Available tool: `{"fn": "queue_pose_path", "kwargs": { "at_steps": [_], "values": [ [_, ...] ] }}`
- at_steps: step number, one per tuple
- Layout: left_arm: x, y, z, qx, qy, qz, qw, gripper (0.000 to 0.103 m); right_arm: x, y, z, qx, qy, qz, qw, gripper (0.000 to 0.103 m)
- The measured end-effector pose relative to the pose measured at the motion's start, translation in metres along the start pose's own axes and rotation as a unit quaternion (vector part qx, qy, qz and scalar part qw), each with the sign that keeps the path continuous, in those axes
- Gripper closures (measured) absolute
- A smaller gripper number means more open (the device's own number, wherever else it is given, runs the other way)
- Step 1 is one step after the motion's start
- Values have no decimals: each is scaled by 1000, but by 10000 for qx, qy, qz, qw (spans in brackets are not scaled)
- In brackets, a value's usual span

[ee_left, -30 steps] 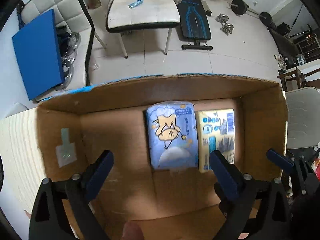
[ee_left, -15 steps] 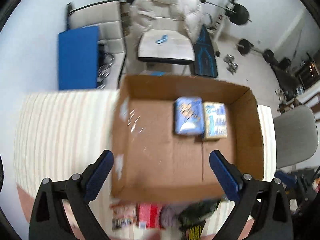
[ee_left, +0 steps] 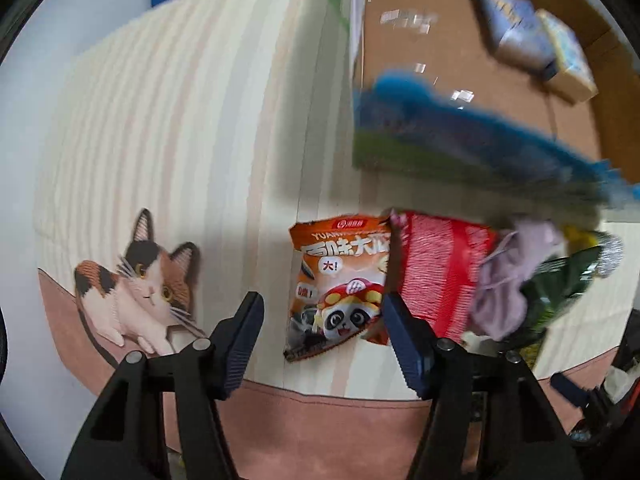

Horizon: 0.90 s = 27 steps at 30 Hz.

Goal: Organize soft objects
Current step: 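Grasp the orange panda snack bag with the left tool while the right grasps the shoe-shine pack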

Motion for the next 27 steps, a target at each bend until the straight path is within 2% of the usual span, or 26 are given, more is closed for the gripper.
{"fn": "queue_pose_path", "kwargs": {
  "at_steps": [3, 8, 14, 16, 19, 21, 23, 27],
  "values": [
    [-1, -16, -4, -143, -76, -32, 9999, 42, -4, -20, 6, -137, -3, 66, 9999, 27],
    [-4, -21, -12, -162, -10, 49, 9999, 41, -12, -46, 11, -350, -13, 258, 9991, 27],
    [-22, -27, -7, -125, 82, 7, 9999, 41, -28, -54, 11, -281, 231, 698, 9969, 28],
    [-25, -32, -5, -122, 91, -6, 9999, 41, -31, -55, 13, -233, 290, 848, 9957, 38],
    [-22, -34, -7, -87, 93, 62, 9999, 41, -36, -57, 17, -215, 361, 1014, 9940, 46],
    [-25, -34, -14, -120, 3, 173, 9998, 43, -32, -54, 20, -228, 362, 1023, 9938, 49],
    [-19, -40, -16, -232, -25, 171, 9996, 50, -31, -53, 23, -225, 405, 1042, 9935, 52],
    [-26, -48, -6, -243, 61, 306, 9992, 53, -10, -39, 26, -311, 476, 1042, 9929, 57]
  ]
}}
Point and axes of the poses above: each gripper's, at about its wrist camera, not at the fingertips, and y roughly against the way its jaws point, x to its right, z to its underside, the point moved 2 cm from there along -y, roughly the way its jaws point, and after that the axes turned 3 degrees about -x, right-handed, at the moved point
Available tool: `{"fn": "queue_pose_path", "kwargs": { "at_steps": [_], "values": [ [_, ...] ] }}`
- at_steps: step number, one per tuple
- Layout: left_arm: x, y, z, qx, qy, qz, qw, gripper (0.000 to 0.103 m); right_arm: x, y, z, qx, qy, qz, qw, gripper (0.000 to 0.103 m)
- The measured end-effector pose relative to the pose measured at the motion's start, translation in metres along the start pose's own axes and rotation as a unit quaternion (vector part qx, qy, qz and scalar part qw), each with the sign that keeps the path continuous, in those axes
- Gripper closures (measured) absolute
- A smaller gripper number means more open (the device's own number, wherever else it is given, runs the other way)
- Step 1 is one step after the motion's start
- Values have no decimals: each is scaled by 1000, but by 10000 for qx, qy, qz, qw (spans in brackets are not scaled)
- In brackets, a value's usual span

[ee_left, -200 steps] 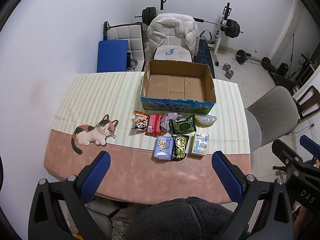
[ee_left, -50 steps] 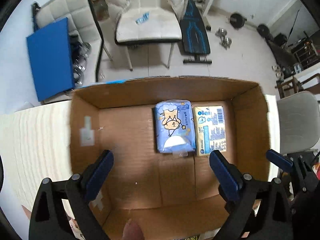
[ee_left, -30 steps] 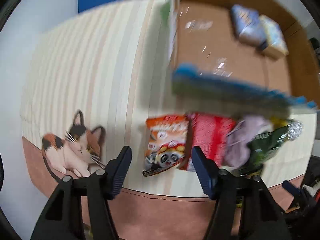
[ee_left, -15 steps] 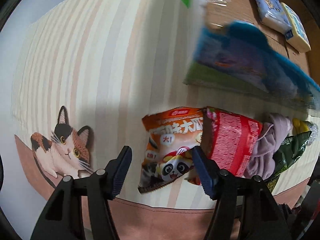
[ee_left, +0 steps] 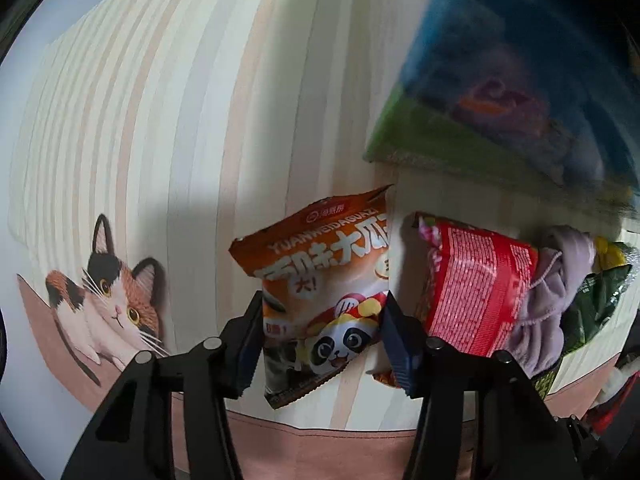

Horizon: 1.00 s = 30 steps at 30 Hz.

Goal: Organize soft objects
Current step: 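Grasp the orange panda snack bag with the left tool while the right grasps the shoe-shine pack, then carry both bags into the box and release them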

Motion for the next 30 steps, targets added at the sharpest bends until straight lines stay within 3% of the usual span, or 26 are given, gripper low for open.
{"fn": "queue_pose_path", "kwargs": {
  "at_steps": [4, 10, 14, 17, 19, 23, 26, 30],
  "values": [
    [-9, -6, 36, -35, -35, -65, 10000, 53, 23, 0, 16, -102, -56, 9, 9999, 57],
    [0, -31, 121, -344, -200, -123, 9991, 53, 66, 1, 36, -245, -333, 40, 9991, 55],
    [9, -42, 138, -256, -202, -384, 9987, 48, 78, 1, 35, -258, -430, -24, 9987, 53],
    [22, -37, 138, -244, -84, -260, 9993, 53, 76, 3, 33, -155, -295, 129, 9994, 53],
    [35, -20, 126, -180, -120, -276, 9994, 56, 73, 7, 35, -141, -235, 78, 9996, 59],
    [50, 26, 134, 117, -350, -50, 9993, 56, 67, 39, 44, -50, -153, -403, 9991, 61],
    [70, 85, 140, 530, -657, 325, 9959, 56, 62, 108, 45, 389, 44, -882, 9953, 61],
    [103, 170, 112, 1172, -1074, 651, 9851, 56, 60, 209, 19, 1275, 356, -913, 9870, 61]
  ]
}}
Point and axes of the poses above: each gripper's, at about its wrist camera, not at the fingertips, and y roughly against the way its jaws point, x to its right, z to its underside, the point moved 2 cm from there along -y, roughly the way its jaws point, and after that the axes turned 3 degrees about -x, right-handed, at the moved point
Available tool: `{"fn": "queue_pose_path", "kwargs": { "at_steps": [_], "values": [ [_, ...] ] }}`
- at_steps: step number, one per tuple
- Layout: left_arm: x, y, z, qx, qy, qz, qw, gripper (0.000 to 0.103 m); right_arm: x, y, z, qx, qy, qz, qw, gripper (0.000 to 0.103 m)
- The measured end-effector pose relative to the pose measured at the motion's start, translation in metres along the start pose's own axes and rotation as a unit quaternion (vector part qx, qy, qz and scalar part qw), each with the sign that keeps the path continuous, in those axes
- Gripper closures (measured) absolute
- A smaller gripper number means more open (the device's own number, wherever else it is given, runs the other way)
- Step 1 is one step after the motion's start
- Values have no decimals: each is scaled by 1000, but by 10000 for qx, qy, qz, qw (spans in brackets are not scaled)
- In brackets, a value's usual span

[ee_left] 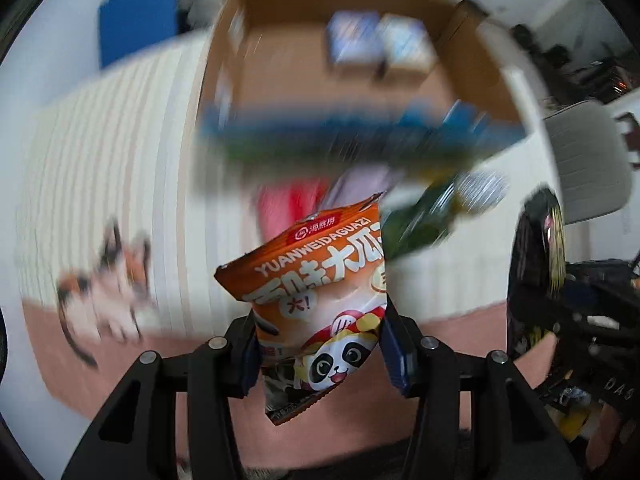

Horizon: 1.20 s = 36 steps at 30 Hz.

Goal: Organize soft objects
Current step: 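Carry both bags into the box and release them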

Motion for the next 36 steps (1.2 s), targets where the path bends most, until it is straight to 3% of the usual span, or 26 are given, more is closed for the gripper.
{"fn": "queue_pose_path", "kwargs": {
  "at_steps": [3, 7, 11, 15, 20, 30, 32, 33, 34, 36],
  "values": [
    [-2, 28, -75, 336, -150, 85, 9993, 56, -1, 45, -55, 508, 124, 116, 9986, 61],
    [-13, 22, -153, 440, -132, -295, 9985, 56, 11, 47, -126, 731, 80, 411, 9964, 61],
    [-26, -24, -214, -21, 59, -497, 9987, 56, 26, 11, -179, 400, -161, 529, 9977, 61],
    [-38, -75, -255, -483, -31, -818, 9955, 56, 34, -53, -199, -288, -267, 729, 9966, 61],
    [-46, -116, -283, -923, -66, -955, 9911, 55, 49, -109, -204, -946, -374, 877, 9909, 61],
    [-53, -135, -302, -1163, 81, -873, 9893, 54, 58, -149, -213, -1308, -377, 979, 9858, 58],
    [-57, -132, -300, -1263, 315, -660, 9893, 53, 53, -160, -218, -1424, -402, 1000, 9839, 50],
    [-59, -129, -300, -1288, 481, -483, 9893, 51, 52, -161, -220, -1437, -445, 1010, 9834, 40],
    [-60, -125, -300, -1233, 527, -411, 9901, 42, 50, -159, -221, -1385, -449, 1015, 9841, 27],
    [-60, -115, -299, -1063, 516, -454, 9920, 32, 48, -151, -222, -1238, -465, 1056, 9856, 19]
  ]
}}
Point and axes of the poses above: each gripper's, at about its wrist camera, not at the fingertips, and y roughly against the way its jaws point, x to its right, z to its underside, the point moved 2 cm from there along -y, roughly the way its jaws point, and after that the axes turned 3 degrees about -x, right-handed, at the moved point
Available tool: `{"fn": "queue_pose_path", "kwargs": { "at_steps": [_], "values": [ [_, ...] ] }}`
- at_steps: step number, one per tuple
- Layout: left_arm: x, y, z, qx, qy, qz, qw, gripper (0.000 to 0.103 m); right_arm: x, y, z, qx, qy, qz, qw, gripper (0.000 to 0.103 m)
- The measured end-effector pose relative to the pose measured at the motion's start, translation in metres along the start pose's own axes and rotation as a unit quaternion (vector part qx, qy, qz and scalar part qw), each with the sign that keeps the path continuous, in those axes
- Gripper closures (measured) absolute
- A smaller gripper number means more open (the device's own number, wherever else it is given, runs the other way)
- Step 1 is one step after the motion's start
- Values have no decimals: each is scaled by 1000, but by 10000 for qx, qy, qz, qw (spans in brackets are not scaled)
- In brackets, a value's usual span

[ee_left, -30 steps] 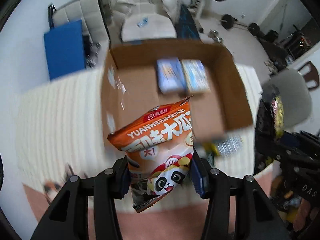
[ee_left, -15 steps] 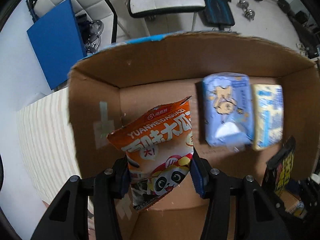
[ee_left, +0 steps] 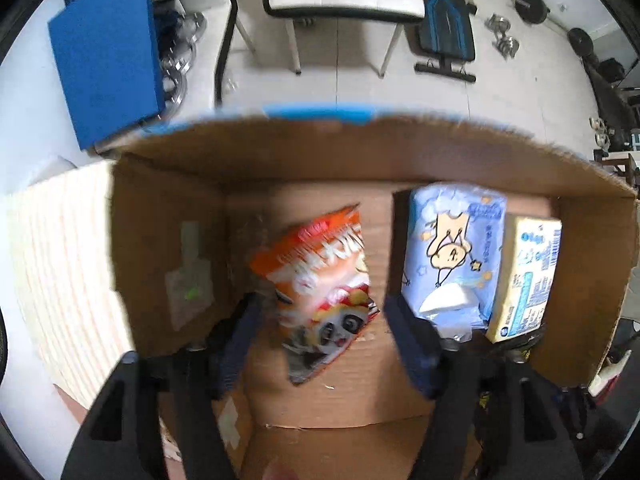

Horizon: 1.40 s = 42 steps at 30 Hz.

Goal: Organize soft objects
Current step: 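Carry both bags into the box and release them, then grasp the red snack pack with the left tool while the right grasps the green bag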

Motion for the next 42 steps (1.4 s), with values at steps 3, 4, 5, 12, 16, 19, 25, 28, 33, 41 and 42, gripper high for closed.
{"fn": "queue_pose_path", "kwargs": {
  "at_steps": [3, 4, 5, 12, 16, 19, 25, 28, 33, 41, 42],
  "values": [
    [2, 14, 11, 141, -20, -24, 9999, 21, 0, 14, 2, 164, -65, 55, 9998, 11],
    [2, 19, 15, 204, -26, -54, 9998, 17, 0, 19, 4, 221, -94, 75, 9997, 2],
    [4, 25, 20, 320, -44, -97, 9994, 16, -1, 25, 5, 317, -105, 111, 9994, 0],
    [3, 49, 53, 751, -32, -44, 9972, 14, -11, 56, 22, 777, 123, 383, 9962, 0],
    [5, 62, 80, 948, -53, 70, 9955, 14, -12, 77, 29, 1023, 212, 329, 9940, 0],
    [3, 78, 103, 1131, 18, 148, 9935, 14, -7, 101, 45, 1246, 264, 194, 9917, 0],
    [-5, 119, 160, 1776, 223, 79, 9838, 14, -2, 135, 91, 2108, 309, -408, 9762, 0],
    [-11, 120, 189, 1900, 267, 283, 9810, 14, 13, 138, 125, 2281, 177, -477, 9723, 0],
    [-30, 76, 242, 1622, 571, 290, 9847, 14, 64, 87, 171, 1620, -1263, -1616, 9653, 0],
    [-51, -34, 274, 479, 994, 188, 9937, 30, 65, -53, 198, 140, -2646, -3272, 9071, 5],
    [-54, -41, 276, 410, 1049, 189, 9935, 30, 63, -63, 197, 133, -2764, -3378, 8996, 7]
  ]
}}
Point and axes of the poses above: each gripper's, at about its wrist camera, not at the fingertips, and y roughly against the way its jaws point, x to its right, z to its underside, the point moved 2 cm from there along -y, roughly the way its jaws point, and after that the axes turned 3 degrees about -x, right-handed, at the moved point
